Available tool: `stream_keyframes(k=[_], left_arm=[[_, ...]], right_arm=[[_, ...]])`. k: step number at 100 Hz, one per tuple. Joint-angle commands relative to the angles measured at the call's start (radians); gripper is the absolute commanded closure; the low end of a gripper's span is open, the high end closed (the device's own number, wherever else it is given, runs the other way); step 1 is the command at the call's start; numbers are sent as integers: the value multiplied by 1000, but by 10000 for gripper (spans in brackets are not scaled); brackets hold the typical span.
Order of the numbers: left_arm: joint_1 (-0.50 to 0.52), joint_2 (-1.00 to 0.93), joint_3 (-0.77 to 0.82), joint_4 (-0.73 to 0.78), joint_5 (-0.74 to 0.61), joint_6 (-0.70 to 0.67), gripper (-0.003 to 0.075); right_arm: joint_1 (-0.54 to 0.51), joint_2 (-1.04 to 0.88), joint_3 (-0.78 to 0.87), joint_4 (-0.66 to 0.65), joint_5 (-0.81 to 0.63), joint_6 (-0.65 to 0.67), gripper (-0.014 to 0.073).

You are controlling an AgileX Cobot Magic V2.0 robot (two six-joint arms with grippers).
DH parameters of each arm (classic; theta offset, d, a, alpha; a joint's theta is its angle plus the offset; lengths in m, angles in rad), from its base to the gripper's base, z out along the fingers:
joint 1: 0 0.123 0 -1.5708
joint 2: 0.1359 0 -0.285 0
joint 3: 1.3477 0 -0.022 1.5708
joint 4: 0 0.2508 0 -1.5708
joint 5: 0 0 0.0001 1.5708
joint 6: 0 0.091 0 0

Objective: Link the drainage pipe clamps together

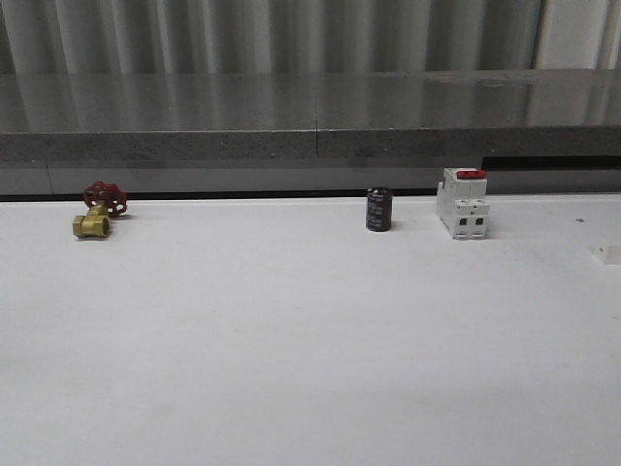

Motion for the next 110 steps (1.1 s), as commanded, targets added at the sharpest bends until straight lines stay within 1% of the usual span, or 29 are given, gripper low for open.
stream_keyframes(k=[1,32,39,50,64,81,88,98,110], left_arm=[[2,-33,48,-6,-82,-6,741],[2,-33,31,-4,-86,-6,741],[2,-27,-4,-18,-75,-6,741],[2,8,-107,-27,-38,-6,741],[2,120,-297,-27,118,-6,741],[2,345,-566,-27,412,-6,741],[2,432,-661,-25,507,-6,741],[2,531,-748,-25,559,-6,741],[2,608,-764,-20,561,-6,741]], right_arm=[[-3,-19,-20,0,-84,-3,660],[-3,-19,-20,0,-84,-3,660],[-3,-19,-20,0,-84,-3,660],[-3,-19,-20,0,-84,-3,660],[-3,-19,-20,0,-84,-3,660],[-3,-19,-20,0,-84,-3,660],[-3,-19,-20,0,-84,-3,660],[-3,-19,-20,0,-84,-3,660],[-3,-19,-20,0,-84,-3,660]])
